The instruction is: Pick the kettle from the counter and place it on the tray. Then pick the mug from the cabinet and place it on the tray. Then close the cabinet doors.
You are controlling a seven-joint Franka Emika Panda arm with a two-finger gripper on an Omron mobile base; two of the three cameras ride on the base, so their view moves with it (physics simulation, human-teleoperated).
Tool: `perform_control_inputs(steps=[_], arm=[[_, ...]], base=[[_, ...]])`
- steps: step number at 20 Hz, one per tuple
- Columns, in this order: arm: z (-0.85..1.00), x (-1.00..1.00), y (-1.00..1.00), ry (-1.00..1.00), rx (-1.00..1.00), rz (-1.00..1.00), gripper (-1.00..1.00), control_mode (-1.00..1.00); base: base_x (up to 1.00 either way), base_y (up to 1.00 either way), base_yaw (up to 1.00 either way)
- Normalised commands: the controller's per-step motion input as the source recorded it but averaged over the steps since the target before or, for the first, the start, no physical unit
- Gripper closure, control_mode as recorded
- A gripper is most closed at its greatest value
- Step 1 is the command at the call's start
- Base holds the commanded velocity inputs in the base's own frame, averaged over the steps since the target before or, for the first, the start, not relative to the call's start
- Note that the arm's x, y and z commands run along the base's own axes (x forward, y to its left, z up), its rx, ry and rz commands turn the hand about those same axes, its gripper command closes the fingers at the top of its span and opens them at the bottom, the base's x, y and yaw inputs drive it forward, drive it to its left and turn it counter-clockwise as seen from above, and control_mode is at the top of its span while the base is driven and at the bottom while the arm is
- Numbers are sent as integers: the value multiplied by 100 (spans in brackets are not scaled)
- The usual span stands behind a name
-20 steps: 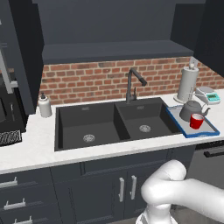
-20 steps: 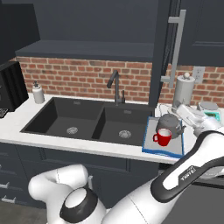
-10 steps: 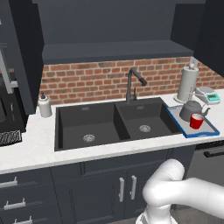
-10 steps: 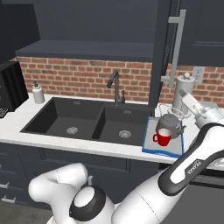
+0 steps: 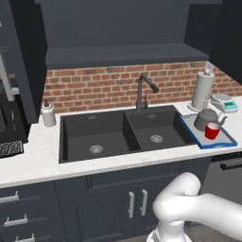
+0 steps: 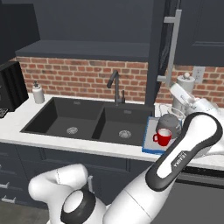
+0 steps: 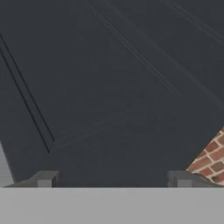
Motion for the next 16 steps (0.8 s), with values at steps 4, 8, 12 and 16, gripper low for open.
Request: perform_control_inputs(steps=[4,8,12,16], arm=[[22,2,72,0,0,-10,-100,-100],[26,1,78,0,0,-11,-100,-100],[29,10,93,0,0,-14,-100,-100],[29,27,99,1,0,-16,-100,-100]], base=[[0,0,0],[0,0,0],[0,0,0],[0,0,0]])
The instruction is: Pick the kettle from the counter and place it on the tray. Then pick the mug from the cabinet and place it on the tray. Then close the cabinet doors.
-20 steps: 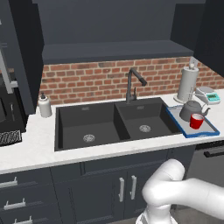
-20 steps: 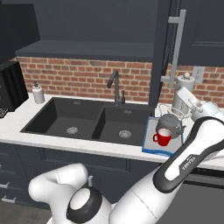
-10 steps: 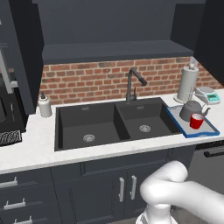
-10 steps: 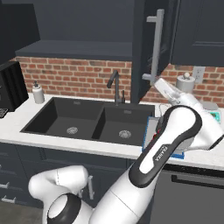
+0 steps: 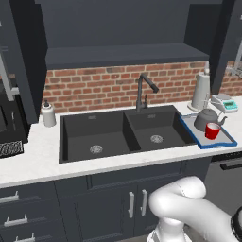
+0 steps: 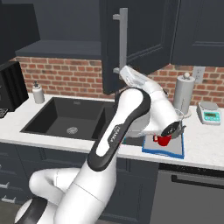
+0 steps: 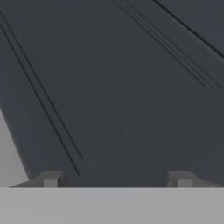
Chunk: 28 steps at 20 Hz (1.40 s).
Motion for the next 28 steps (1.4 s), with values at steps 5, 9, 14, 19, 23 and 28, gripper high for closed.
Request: perform_control_inputs(steps=[5,9,14,19,23,28], arm=[[25,41,92,6,0,-15,-100,-100],[33,65,60,16,0,-13,-100,-100],[20,88,21,22,0,-3,-100,-100],[3,95,2,21,0,0,-100,-100],[0,93,0,15,2,0,-100,-100],[-4,90,0,9,4,0,-100,-100]], base=[[0,0,0],[0,0,0],[0,0,0],[0,0,0],[0,0,0],[0,0,0]])
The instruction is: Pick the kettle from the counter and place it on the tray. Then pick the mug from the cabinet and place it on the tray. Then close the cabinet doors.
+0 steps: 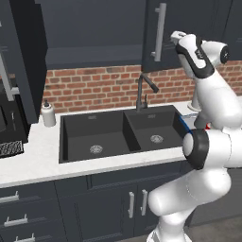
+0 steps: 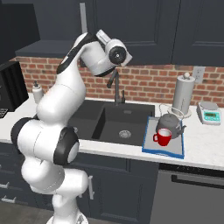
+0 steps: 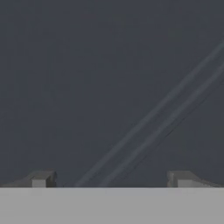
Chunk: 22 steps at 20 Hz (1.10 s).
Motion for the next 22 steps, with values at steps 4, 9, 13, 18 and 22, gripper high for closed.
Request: perform_control_inputs(steps=[4,9,13,18,22], arm=[[-16,87,0,3,5,0,-100,-100],[-18,86,0,2,5,0,-100,-100],[-27,81,0,2,4,0,-100,-100],[-41,71,0,2,3,0,-100,-100],[-69,47,0,0,2,0,-100,-100]], base=[[0,0,0],[0,0,0],[0,0,0],[0,0,0],[0,0,0]])
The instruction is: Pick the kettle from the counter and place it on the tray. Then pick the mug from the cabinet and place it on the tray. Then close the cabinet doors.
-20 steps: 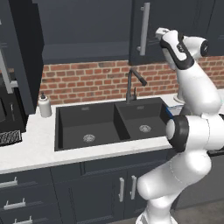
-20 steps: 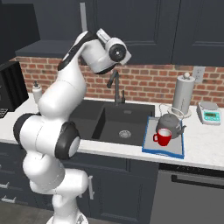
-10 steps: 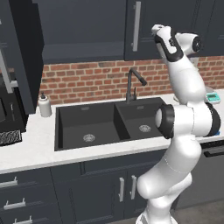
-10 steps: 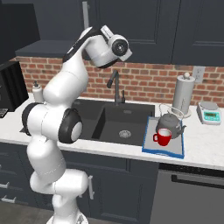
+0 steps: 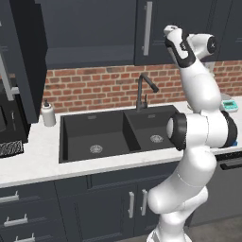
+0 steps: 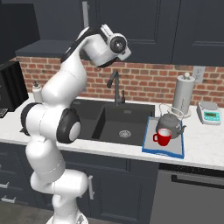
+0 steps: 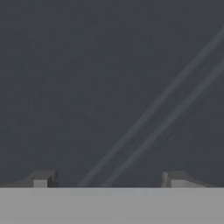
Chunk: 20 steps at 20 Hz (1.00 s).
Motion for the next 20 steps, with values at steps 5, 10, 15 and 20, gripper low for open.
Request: perform_control_inputs(steps=[5,10,15,20], arm=[[-87,32,0,0,0,0,-100,-100],[-99,2,0,0,-1,0,-100,-100],[-71,0,-1,1,-9,0,-100,-100],[-32,-22,0,5,-16,0,-100,-100]], base=[[0,0,0],[0,0,0],[0,0,0],[0,0,0]])
